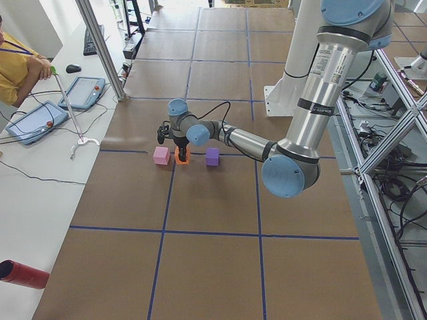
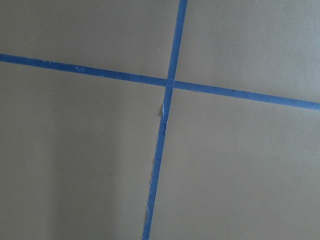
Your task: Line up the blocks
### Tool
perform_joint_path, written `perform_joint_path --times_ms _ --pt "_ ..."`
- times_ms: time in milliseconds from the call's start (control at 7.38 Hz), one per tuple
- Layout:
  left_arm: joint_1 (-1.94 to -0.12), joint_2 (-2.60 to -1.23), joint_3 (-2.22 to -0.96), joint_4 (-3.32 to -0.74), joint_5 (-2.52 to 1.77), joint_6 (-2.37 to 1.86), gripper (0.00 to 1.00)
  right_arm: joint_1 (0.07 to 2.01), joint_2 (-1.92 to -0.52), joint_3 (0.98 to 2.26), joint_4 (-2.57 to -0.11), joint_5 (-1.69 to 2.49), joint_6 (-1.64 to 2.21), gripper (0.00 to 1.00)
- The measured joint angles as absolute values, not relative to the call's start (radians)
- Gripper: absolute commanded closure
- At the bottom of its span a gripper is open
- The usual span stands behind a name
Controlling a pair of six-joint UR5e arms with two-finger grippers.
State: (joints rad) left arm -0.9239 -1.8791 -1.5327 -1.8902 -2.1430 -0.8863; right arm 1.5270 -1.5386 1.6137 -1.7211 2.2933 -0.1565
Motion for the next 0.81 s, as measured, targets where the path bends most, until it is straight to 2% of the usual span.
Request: perform_joint_path --times_ms 407,814 --pt "-0.932 -1.869 -1.551 -1.893 -2.143 -0.885 0.01 1.526 -1.539 1.614 -1.721 2.293 -0.156 0.0" --pt "-1.09 -1.816 -1.634 -1.879 -2.144 -0.781 0.01 1.526 -1.539 1.614 -1.721 2.293 -0.157 0.0"
